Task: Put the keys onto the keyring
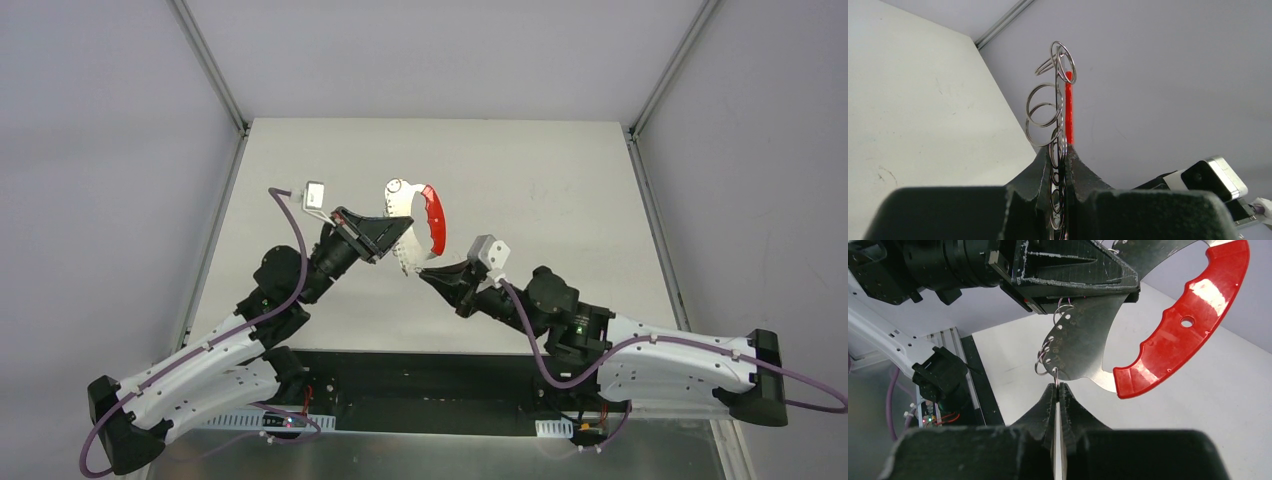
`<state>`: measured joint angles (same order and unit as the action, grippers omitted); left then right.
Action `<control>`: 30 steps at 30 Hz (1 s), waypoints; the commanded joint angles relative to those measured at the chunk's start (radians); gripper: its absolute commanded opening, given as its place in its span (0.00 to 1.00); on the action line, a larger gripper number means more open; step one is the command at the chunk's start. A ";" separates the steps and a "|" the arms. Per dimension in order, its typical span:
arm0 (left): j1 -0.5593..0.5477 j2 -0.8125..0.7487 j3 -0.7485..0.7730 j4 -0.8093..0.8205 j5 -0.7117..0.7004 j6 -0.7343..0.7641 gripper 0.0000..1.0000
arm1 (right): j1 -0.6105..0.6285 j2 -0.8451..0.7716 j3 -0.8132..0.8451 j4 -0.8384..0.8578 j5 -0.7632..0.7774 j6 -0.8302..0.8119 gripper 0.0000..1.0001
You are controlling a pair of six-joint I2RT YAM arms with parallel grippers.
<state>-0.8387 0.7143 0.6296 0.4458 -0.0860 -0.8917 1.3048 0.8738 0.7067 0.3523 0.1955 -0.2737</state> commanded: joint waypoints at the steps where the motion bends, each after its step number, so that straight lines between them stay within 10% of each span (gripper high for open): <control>1: 0.005 -0.003 0.017 0.081 -0.009 0.007 0.00 | 0.000 -0.032 -0.016 0.213 0.022 0.006 0.00; 20: 0.005 0.005 0.018 -0.008 -0.108 -0.113 0.00 | 0.046 0.066 -0.124 0.731 0.022 0.006 0.00; 30: 0.005 -0.019 0.017 -0.282 -0.235 -0.306 0.00 | 0.082 -0.003 -0.098 0.659 0.022 0.006 0.00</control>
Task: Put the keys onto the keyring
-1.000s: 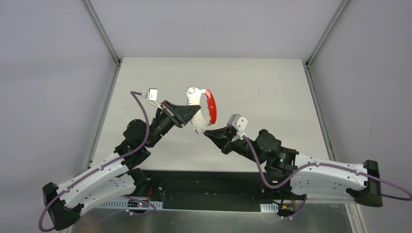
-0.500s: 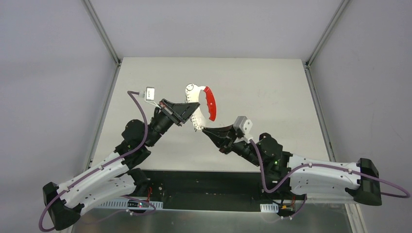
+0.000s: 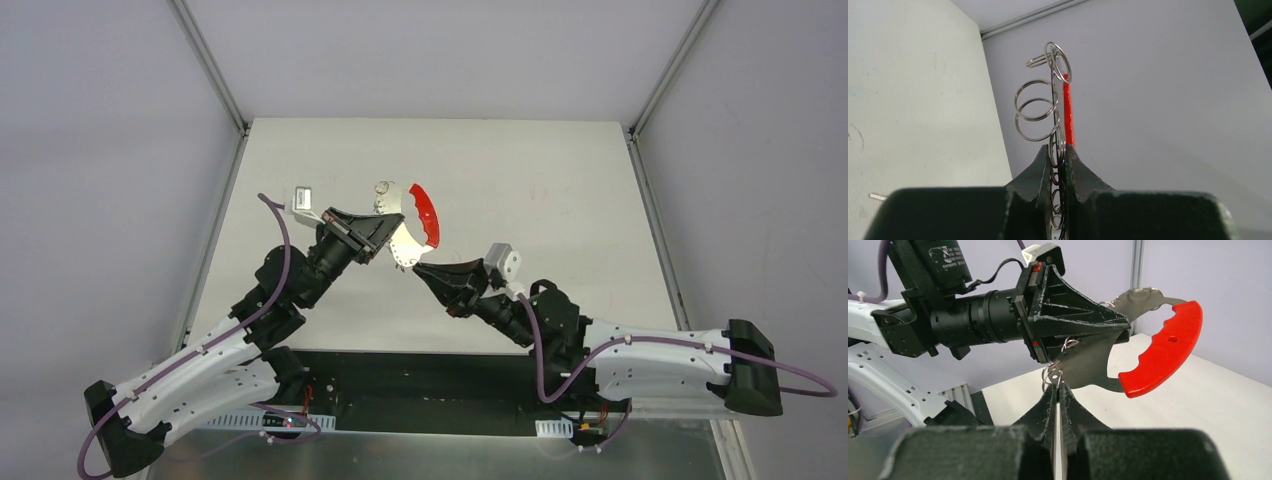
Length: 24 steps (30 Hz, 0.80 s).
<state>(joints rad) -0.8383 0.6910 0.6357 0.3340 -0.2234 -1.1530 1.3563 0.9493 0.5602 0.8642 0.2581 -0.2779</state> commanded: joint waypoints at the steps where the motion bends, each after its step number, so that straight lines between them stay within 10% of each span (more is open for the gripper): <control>1: 0.005 -0.002 0.011 -0.195 -0.105 -0.054 0.00 | 0.034 -0.088 0.051 0.132 -0.041 0.010 0.23; 2: 0.004 -0.006 0.013 -0.219 -0.113 -0.057 0.00 | 0.038 -0.099 0.052 0.116 0.056 0.010 0.00; 5: 0.005 -0.031 0.022 -0.306 -0.134 -0.062 0.09 | 0.047 -0.133 0.056 0.061 0.135 -0.339 0.00; 24: 0.004 -0.103 0.054 -0.409 -0.154 -0.017 0.13 | 0.049 -0.211 0.066 -0.303 0.069 -0.249 0.00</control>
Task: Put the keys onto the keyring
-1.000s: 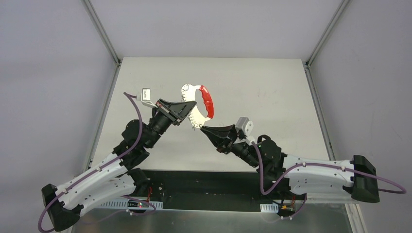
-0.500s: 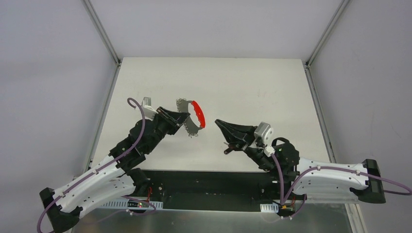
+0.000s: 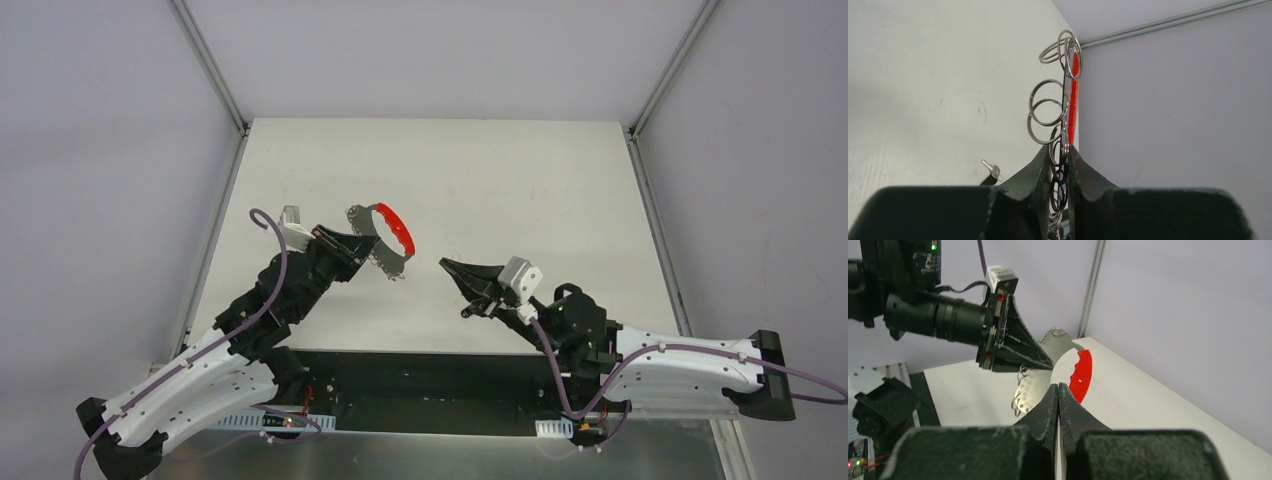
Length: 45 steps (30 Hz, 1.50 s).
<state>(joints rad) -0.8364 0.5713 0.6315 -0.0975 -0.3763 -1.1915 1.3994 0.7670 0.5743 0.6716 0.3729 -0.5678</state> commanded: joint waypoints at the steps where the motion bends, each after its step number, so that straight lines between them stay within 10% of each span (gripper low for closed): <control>1: 0.003 0.024 0.065 0.025 0.007 0.029 0.11 | 0.006 -0.028 0.061 -0.158 -0.070 0.043 0.00; 16: 0.002 0.119 0.139 0.121 0.219 0.169 0.00 | 0.004 -0.006 0.180 -0.595 -0.155 0.111 0.45; 45: 0.003 0.125 0.157 0.188 0.300 0.216 0.00 | -0.004 0.149 0.159 -0.359 -0.076 0.047 0.36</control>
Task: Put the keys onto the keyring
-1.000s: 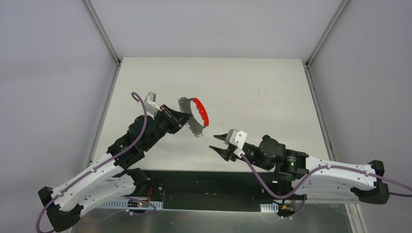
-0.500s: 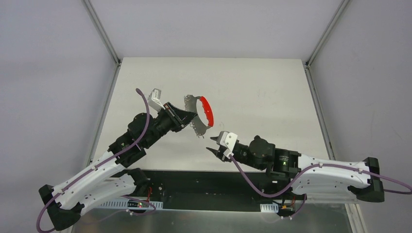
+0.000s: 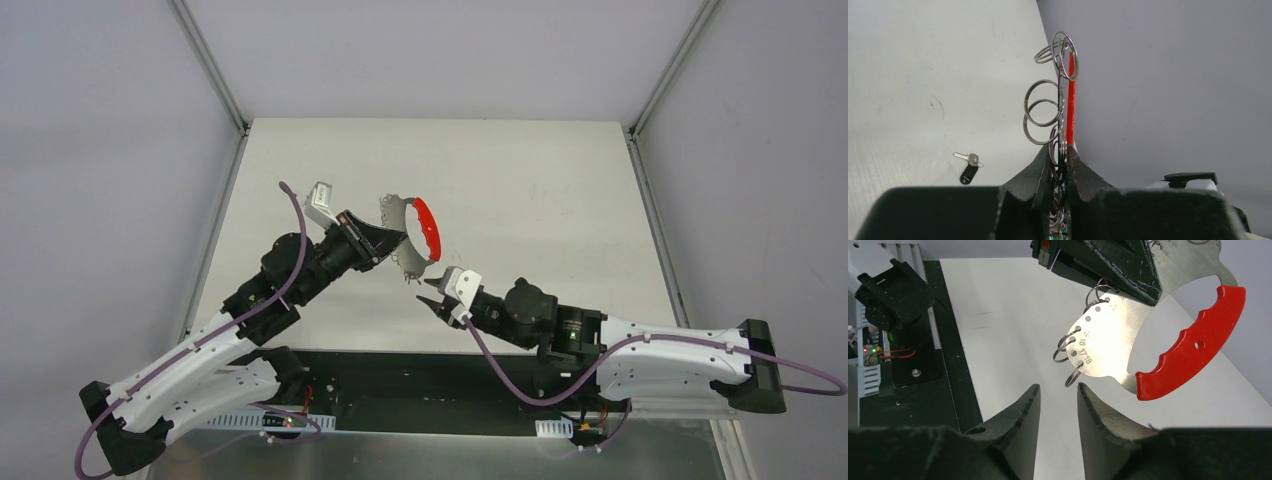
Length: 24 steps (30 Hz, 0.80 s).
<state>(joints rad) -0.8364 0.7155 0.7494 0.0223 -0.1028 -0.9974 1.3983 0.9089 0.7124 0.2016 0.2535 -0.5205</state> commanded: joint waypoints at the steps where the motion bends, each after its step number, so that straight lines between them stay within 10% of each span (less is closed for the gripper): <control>1: 0.003 -0.019 0.038 0.068 0.027 0.022 0.00 | -0.002 0.011 0.022 0.118 0.049 -0.002 0.34; 24: 0.003 -0.030 0.027 0.072 0.022 0.023 0.00 | -0.002 0.045 0.030 0.195 0.133 -0.033 0.00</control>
<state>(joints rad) -0.8360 0.7017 0.7494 0.0296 -0.0868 -0.9833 1.3979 0.9848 0.7143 0.3073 0.3630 -0.5423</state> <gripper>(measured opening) 0.090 0.012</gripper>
